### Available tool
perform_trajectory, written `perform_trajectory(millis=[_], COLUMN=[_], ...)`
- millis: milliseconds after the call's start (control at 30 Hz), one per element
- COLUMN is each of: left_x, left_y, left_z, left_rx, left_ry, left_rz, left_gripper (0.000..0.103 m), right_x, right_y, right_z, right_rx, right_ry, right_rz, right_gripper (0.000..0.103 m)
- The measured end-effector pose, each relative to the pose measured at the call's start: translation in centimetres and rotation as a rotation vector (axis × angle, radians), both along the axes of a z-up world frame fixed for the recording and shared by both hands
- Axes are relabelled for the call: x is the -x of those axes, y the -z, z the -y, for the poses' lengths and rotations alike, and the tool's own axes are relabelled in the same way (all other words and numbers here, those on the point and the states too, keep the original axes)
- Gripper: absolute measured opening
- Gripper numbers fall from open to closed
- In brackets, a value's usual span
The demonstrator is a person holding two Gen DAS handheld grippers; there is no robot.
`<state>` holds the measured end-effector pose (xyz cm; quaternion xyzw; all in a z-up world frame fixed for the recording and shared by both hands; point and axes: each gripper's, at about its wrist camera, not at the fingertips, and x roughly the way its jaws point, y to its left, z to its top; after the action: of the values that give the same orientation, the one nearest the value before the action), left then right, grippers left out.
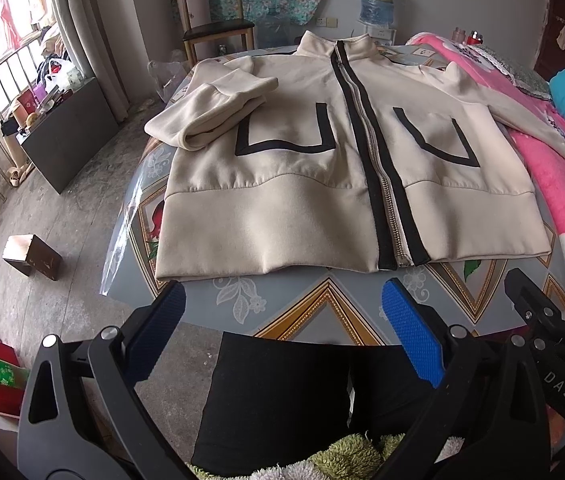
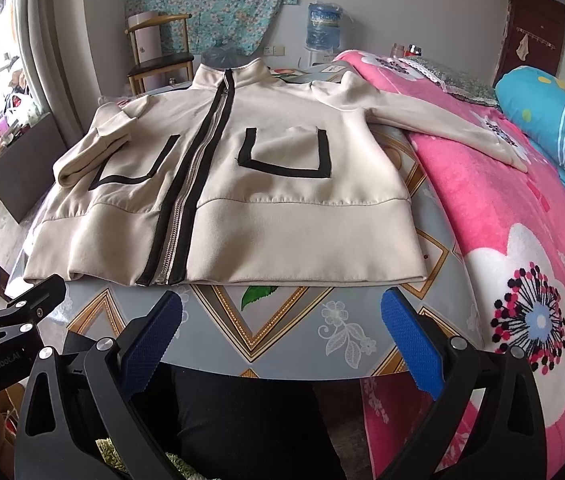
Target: Fold large clothes
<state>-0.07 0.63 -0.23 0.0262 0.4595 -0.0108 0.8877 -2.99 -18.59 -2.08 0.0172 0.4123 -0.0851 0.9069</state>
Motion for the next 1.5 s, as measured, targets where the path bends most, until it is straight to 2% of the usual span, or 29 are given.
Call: perform_trajectory(millis=[1233,1300,1500], left_x=[-0.13,-0.36,-0.33], left_y=[0.02,-0.80,-0.79], left_z=[-0.42,-0.74,-0.72], left_rx=[-0.005,-0.005,-0.006], left_ry=[-0.003,-0.004,-0.004], left_rz=[0.007,0.008,0.009], left_gripper=[0.095,0.095,0.095], right_x=[0.13,0.07,0.08], right_y=[0.09,0.10,0.10], right_z=[-0.15,-0.21,-0.17], right_rx=[0.010,0.010,0.009], right_ry=[-0.003,-0.003,-0.002], right_rz=[-0.004,-0.003,-0.004], right_gripper=[0.097,0.097,0.097])
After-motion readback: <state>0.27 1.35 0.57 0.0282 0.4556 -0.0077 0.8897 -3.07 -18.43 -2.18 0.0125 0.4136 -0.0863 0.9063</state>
